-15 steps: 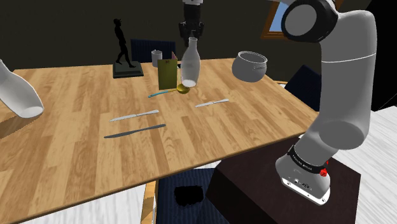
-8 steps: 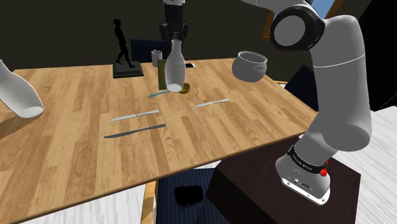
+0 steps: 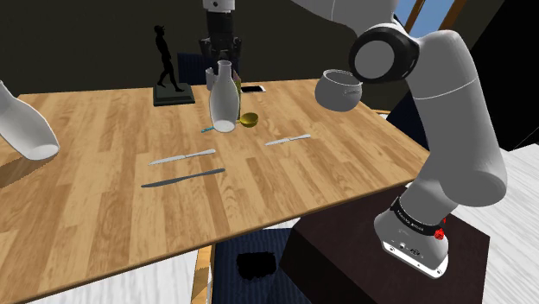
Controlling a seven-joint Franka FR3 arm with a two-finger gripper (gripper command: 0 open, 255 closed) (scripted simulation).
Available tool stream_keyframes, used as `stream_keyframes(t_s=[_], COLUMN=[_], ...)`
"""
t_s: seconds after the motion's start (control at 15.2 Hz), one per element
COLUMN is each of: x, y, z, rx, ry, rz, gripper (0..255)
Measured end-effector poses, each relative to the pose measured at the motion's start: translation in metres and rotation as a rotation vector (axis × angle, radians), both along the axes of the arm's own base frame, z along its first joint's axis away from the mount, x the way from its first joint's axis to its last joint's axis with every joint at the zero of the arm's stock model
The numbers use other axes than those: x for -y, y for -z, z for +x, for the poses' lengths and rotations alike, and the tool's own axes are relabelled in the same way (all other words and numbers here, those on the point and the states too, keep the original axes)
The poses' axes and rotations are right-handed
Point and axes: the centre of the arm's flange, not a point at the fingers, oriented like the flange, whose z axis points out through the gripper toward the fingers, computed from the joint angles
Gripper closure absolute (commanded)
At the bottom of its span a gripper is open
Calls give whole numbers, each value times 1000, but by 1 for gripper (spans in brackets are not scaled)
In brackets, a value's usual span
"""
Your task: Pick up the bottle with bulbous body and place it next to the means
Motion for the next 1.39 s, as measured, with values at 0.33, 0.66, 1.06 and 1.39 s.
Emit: stream_keyframes(t_s=[0.33,0.66,1.06,1.39], x=[0,0,0,0], y=[26,52,63,62], z=[0,1,-1,-1], rx=[0,0,1,1], ry=[0,0,0,0], rz=[0,0,0,0], gripper=[255,255,255,0])
